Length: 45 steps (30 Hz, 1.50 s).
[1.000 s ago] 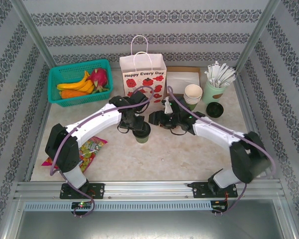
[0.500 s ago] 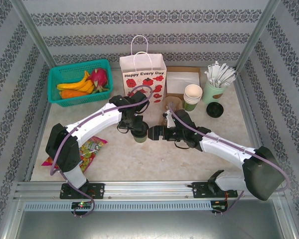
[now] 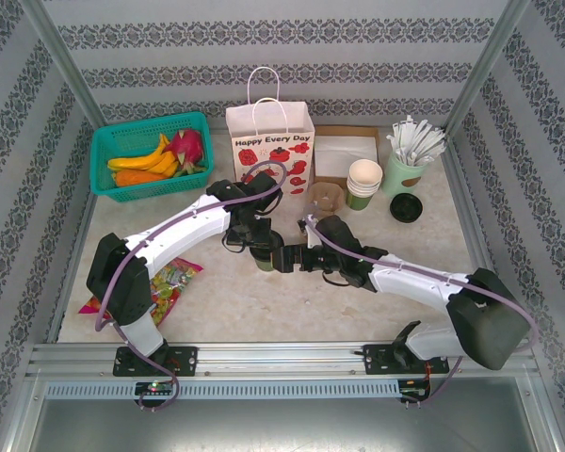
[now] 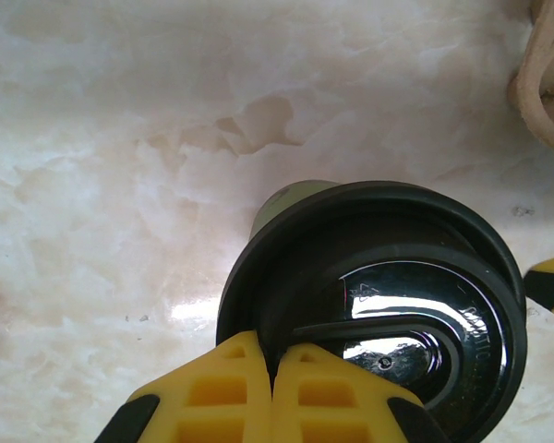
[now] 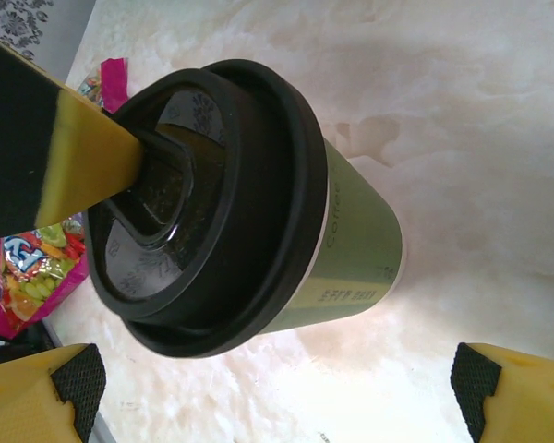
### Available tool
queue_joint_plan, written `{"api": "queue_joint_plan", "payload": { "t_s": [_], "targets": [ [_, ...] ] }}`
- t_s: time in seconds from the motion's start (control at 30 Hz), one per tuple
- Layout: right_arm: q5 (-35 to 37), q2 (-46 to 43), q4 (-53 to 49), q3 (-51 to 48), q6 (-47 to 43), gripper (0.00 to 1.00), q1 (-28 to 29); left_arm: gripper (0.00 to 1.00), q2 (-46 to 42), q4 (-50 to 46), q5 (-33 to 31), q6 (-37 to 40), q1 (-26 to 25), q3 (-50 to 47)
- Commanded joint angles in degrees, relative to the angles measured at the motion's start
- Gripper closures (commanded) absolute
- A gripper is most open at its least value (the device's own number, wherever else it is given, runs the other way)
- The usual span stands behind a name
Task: Pack the takeout coffee
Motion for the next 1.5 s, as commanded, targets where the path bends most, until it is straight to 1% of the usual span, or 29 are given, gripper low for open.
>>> {"api": "queue_joint_plan", "payload": {
  "t_s": [0.0,0.13,0.27,0.4,0.47,0.57,0.67,0.77,0.87,0.97,1.03,1.13,1.17,1.27,1.33,1.4,1.43,1.47],
  "targets": [
    [1.0,1.5,3.0,-0.2,-2.0,0.02,0.8,1.00,2.1,-0.3,1.1,-1.0,-0.6,-0.9],
    [3.0,2.9,6.8,-1.2,-2.1,0.02,0.7,1.00,2.6,-1.3,0.8,-0.2,-0.5,-0.2],
    [9.1,5.3,7.8,-2.4,-2.2,0.02,0.8,1.00,3.0,0.1,2.5,-0.1,-0.6,-0.8],
    [15.6,7.7,6.6,-4.6,-1.5,0.03,0.9,1.00,4.0,3.1,5.3,0.2,-0.5,-4.4],
    [16.8,8.5,6.4,-6.3,-0.7,0.04,0.9,1.00,5.6,2.9,5.4,0.5,-0.5,-6.3],
    [16.6,9.6,6.4,-8.3,0.4,0.05,0.7,1.00,6.4,3.7,5.5,0.9,-0.5,-9.3],
    [14.9,8.9,6.5,-8.7,1.1,0.05,0.4,1.00,6.8,2.1,3.6,1.9,-0.5,-9.0],
    [11.4,5.6,5.8,-7.4,0.9,0.06,-0.1,1.00,6.1,0.3,1.4,3.0,-0.5,-6.5],
    [5.3,1.0,6.0,-6.2,1.0,0.06,-1.8,1.00,5.3,-0.8,0.0,4.4,-0.5,-4.2],
    [-2.2,-2.6,6.5,-5.2,2.3,0.06,-5.3,1.00,4.6,-1.2,-0.6,6.5,-0.5,-2.6],
    [-5.6,-3.9,5.2,-3.9,3.4,0.06,-7.3,1.00,4.2,-1.5,-1.0,8.0,-0.5,-2.0],
    [-9.5,-3.4,3.3,-0.9,5.9,0.07,-9.3,1.00,4.0,-2.4,-0.7,9.5,-0.5,-0.7],
    [-9.6,-2.6,2.3,0.3,6.9,0.08,-9.4,1.00,4.0,-2.6,-0.4,9.7,-0.5,-0.3],
    [-11.0,0.9,0.7,3.7,9.1,0.14,-9.3,1.00,4.0,-2.2,0.8,9.7,-0.5,-0.1],
    [-10.2,2.6,1.3,4.9,11.7,0.18,-9.3,1.00,4.1,-2.0,1.2,9.8,-0.5,-0.1],
    [-9.3,4.2,1.9,6.0,13.9,0.20,-9.4,1.00,4.2,-1.9,1.2,9.7,-0.5,-0.1],
    [-9.9,5.1,2.0,6.7,14.3,0.22,-9.3,0.99,4.5,-1.9,1.2,9.7,-0.5,-0.2],
    [-10.0,6.0,0.8,7.7,14.3,0.26,-9.2,0.99,4.7,-1.8,1.4,9.7,-0.5,-0.3]
  ]
}}
